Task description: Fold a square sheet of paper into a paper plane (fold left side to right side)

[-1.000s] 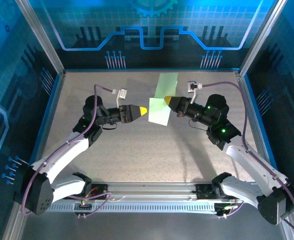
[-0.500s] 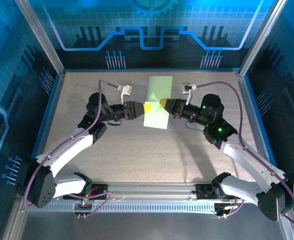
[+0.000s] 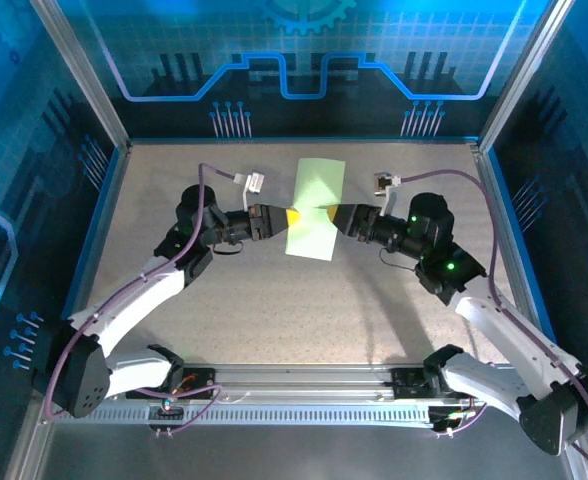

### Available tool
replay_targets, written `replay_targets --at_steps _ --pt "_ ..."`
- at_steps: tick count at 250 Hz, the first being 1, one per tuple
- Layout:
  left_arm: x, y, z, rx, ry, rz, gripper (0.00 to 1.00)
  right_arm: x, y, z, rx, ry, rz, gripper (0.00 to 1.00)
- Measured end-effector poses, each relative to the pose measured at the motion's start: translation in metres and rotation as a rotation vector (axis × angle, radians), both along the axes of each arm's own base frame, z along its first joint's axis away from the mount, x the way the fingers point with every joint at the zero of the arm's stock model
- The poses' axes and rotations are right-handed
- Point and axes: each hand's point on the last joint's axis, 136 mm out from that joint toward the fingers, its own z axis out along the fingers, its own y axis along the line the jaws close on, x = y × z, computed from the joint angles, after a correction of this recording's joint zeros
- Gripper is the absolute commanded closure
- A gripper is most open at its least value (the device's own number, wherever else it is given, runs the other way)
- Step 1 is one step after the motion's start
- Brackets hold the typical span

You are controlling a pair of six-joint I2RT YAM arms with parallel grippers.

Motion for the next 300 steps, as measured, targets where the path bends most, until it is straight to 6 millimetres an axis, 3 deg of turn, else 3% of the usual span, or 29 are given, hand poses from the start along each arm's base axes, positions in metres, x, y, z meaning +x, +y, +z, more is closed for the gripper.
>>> replay_targets --at_steps 42,56,102,136,230,269,300 --pt "0.008 0.011 -0.02 0.159 0.009 0.081 0.98 0.01 -0.049 -0.036 -0.267 0.154 -0.229 0.11" --pt "0.01 0.016 -0.028 0.23 0.003 0.108 0.98 0.011 -0.067 -0.056 -0.379 0.216 -0.292 0.05" --pt "0.01 0.034 -0.064 0.529 -0.003 0.18 0.98 -0.006 -0.111 -0.143 -0.727 0.469 -0.367 0.01" --pt "0.007 0.04 -0.088 0.808 -0.032 0.206 0.99 -0.022 -0.131 -0.182 -0.883 0.591 -0.378 0.0" --pt "0.019 0.058 -0.164 1.705 -0.154 0.31 1.0 -0.022 -0.142 -0.206 -0.999 0.663 -0.392 0.0" --pt "0.02 0.063 -0.178 1.839 -0.155 0.344 0.96 -0.019 -0.14 -0.205 -0.988 0.652 -0.396 0.0" --pt "0.025 0.058 -0.19 1.863 -0.129 0.346 1.0 -0.017 -0.139 -0.202 -0.975 0.638 -0.4 0.01"
